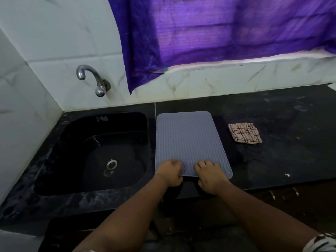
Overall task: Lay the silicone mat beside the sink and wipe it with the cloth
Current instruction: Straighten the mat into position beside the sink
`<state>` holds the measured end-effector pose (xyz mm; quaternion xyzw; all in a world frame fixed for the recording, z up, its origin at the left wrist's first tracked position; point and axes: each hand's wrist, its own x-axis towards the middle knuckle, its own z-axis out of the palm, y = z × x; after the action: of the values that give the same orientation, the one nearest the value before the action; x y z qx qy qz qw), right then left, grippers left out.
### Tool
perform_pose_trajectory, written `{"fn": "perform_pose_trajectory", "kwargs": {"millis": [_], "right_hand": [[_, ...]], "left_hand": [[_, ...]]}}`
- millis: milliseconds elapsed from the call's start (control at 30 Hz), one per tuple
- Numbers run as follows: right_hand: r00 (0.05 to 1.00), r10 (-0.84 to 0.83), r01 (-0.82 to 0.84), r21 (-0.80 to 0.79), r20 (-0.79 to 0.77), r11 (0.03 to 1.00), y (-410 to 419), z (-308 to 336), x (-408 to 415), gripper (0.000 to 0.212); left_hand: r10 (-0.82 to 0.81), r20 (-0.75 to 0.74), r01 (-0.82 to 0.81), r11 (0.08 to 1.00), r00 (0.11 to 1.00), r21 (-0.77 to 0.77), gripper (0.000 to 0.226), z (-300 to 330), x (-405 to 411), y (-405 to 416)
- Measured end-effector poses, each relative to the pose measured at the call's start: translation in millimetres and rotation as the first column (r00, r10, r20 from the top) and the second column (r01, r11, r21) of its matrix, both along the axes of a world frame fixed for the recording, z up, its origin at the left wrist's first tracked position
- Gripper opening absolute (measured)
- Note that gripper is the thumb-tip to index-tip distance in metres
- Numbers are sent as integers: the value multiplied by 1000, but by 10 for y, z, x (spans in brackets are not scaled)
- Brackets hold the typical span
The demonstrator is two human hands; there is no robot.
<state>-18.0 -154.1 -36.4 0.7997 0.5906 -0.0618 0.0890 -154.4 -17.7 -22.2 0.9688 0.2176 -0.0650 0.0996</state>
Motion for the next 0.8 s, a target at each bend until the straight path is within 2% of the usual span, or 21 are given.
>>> {"fn": "perform_pose_trajectory", "kwargs": {"millis": [133,233,333,433,500,567,633,667,733,800], "right_hand": [[989,-140,137,73,50,988,64,150,61,52],[979,-199,198,36,41,980,-19,189,197,53],[923,-371,375,35,-100,926,-67,129,251,51],[908,-396,400,-2,-134,917,-50,158,251,54],[906,-396,396,-32,-148,918,-32,247,262,46],[875,-421,449,80,-240,890,-3,319,336,38],[852,-419,492,205,-313,846,68,409,434,33],[861,-404,477,216,-308,852,123,473,492,29],[872,-395,437,99,-289,894,289,628,623,33],[901,-362,313,-218,-239,924,504,795,784,56]], "left_hand": [[-40,-1,40,999,999,-14,35,121,93,201],[-14,171,26,997,985,-70,35,180,100,223],[8,292,33,990,956,-135,35,205,95,229],[-48,255,83,988,966,-129,33,279,155,234],[-63,225,100,982,972,-157,31,363,204,252],[-60,135,79,986,989,-145,31,441,263,288],[-35,-72,29,996,997,-88,32,507,342,326],[-20,-189,10,999,982,-50,39,545,390,348],[-13,-367,4,1000,930,-26,49,648,491,407],[-24,-492,18,1000,870,-17,47,784,608,493]]}}
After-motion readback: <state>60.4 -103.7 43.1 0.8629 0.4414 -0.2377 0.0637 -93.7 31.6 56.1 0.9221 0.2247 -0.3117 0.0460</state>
